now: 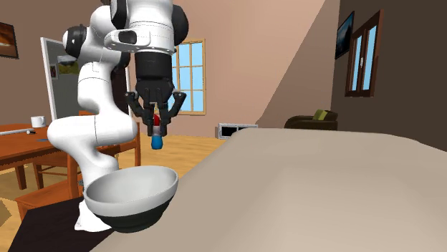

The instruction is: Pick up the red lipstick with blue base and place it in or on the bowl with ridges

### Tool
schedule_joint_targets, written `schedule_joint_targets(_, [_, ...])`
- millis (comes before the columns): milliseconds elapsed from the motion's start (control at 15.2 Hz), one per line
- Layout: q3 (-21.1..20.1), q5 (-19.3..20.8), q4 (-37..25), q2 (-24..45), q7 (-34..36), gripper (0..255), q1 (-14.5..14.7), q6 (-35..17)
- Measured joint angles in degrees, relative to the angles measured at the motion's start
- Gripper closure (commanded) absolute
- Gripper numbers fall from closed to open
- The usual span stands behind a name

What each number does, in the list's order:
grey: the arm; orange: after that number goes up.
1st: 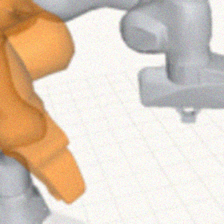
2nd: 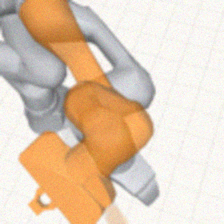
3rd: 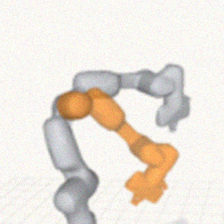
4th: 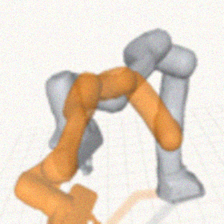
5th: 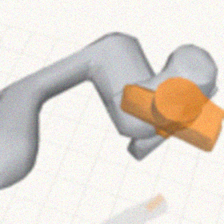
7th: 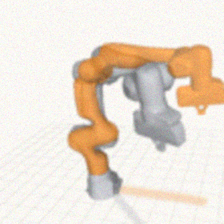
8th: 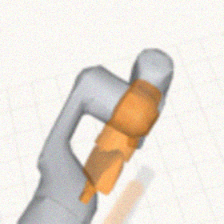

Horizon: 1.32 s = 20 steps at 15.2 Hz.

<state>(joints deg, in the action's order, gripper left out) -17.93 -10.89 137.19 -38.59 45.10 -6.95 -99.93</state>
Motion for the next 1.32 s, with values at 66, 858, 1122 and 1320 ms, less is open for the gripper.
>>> schedule_joint_targets(66, [1.3,0.5,0.8,-1.2,-1.4,255,-0.3,0.5])
schedule_joint_targets(858, [4.3,1.4,11.2,-5.7,-5.6,255,-0.6,-5.0])
schedule_joint_targets(1122, [3.7,0.9,14.0,-5.2,-5.5,255,-0.4,-8.2])
schedule_joint_targets(1320, [3.6,0.7,14.7,-5.1,-5.5,255,-0.3,-9.1])
